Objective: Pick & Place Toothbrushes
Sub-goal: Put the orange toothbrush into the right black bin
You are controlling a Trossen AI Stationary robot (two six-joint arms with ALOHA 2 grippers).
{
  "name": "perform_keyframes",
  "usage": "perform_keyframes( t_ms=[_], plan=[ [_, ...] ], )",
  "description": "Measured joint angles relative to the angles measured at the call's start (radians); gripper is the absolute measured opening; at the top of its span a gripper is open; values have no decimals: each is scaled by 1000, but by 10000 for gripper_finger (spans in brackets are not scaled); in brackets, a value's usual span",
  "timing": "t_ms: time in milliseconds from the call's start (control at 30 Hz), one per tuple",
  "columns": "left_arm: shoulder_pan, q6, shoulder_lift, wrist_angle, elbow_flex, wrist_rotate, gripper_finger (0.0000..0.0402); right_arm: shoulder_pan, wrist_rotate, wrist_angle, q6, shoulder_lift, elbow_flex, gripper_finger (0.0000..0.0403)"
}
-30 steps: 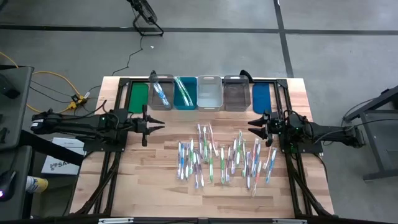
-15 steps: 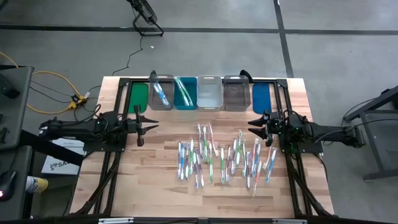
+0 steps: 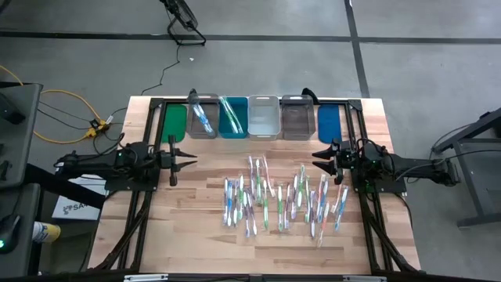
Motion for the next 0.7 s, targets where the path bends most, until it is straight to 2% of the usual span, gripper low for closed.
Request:
perform_keyframes(
  t_ms=[700],
  plan=[
    [0, 22, 2, -67, 4, 0, 65, 0, 0, 0, 0, 0, 0, 176]
  ],
)
